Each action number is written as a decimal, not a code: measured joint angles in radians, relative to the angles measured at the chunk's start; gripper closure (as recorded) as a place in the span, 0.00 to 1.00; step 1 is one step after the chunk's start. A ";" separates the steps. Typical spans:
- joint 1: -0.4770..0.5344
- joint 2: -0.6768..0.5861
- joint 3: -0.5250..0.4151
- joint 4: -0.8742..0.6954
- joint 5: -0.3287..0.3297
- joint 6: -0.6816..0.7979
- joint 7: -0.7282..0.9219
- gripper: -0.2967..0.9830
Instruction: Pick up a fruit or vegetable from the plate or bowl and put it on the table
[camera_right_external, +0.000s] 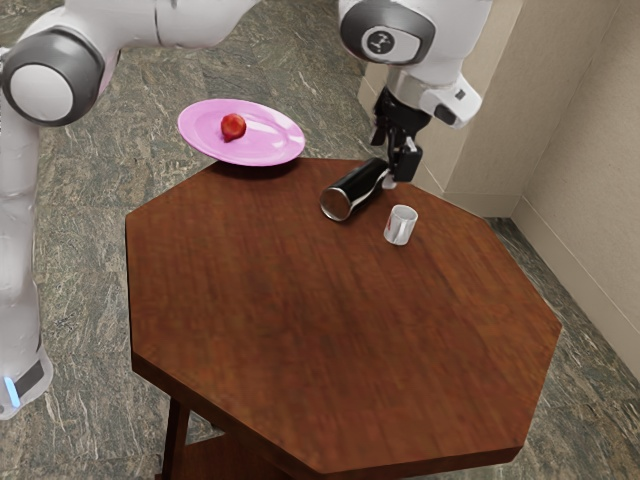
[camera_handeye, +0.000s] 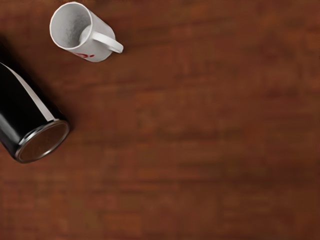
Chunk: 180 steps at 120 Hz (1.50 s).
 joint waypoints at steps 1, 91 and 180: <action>0.001 0.002 0.001 0.000 -0.001 0.002 0.005 0.23; 0.239 -0.252 0.292 -0.493 -0.100 0.254 0.111 0.23; 0.286 -0.281 0.443 -0.569 -0.097 0.192 -0.304 0.23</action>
